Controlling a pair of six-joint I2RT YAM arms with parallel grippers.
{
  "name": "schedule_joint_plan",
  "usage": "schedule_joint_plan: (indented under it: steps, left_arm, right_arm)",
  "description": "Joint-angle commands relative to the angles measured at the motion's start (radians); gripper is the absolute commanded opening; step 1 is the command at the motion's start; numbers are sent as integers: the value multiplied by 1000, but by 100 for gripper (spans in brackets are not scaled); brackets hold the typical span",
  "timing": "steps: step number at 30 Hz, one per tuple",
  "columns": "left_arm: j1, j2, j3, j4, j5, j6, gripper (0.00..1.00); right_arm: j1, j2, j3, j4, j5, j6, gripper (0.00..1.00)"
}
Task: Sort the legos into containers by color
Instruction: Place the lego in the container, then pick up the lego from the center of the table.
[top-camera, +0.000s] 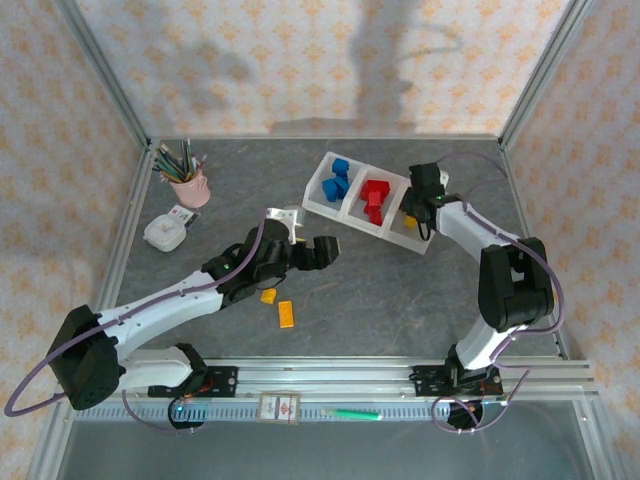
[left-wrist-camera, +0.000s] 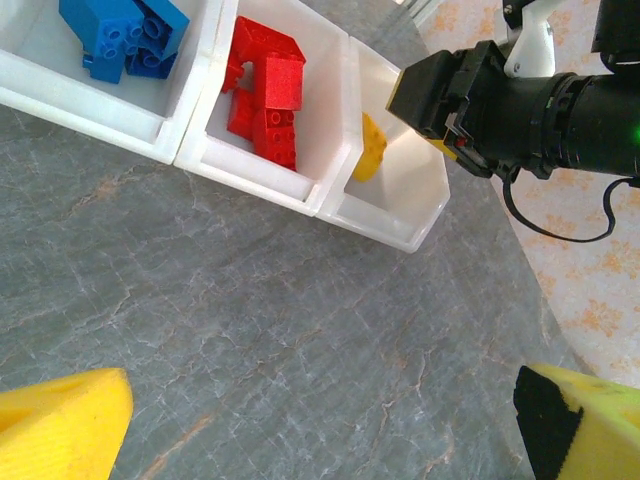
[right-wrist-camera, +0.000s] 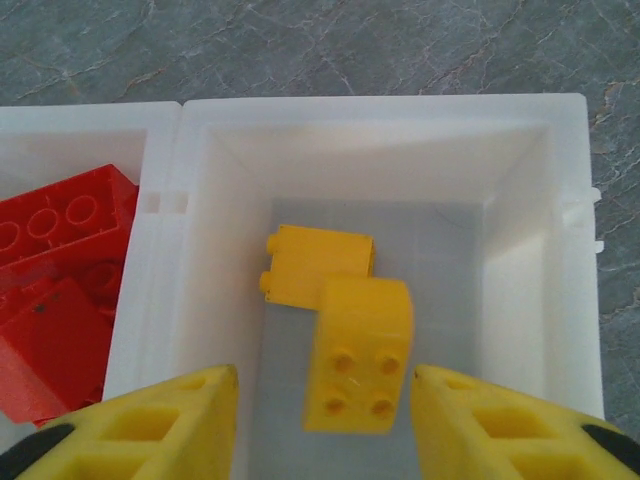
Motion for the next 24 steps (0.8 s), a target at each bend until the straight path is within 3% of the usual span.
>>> schedule_joint_plan:
  steps: [1,9,18,24]
  left_arm:
    - [-7,-35,33,-6,-40,36,99]
    - [-4,-140,-20,-51,-130,42,99]
    - [2,-308,-72,-189,-254,13,99]
    - [3,-427,-92,-299,-329,-28,99]
  right_arm:
    - [0,-57,25,-22,-23,-13,48]
    - [124,-151,-17,-48,-30,8,52]
    - [414,-164,-38,-4,-43,41,55]
    - [576,-72,-4,68,-70,52,61]
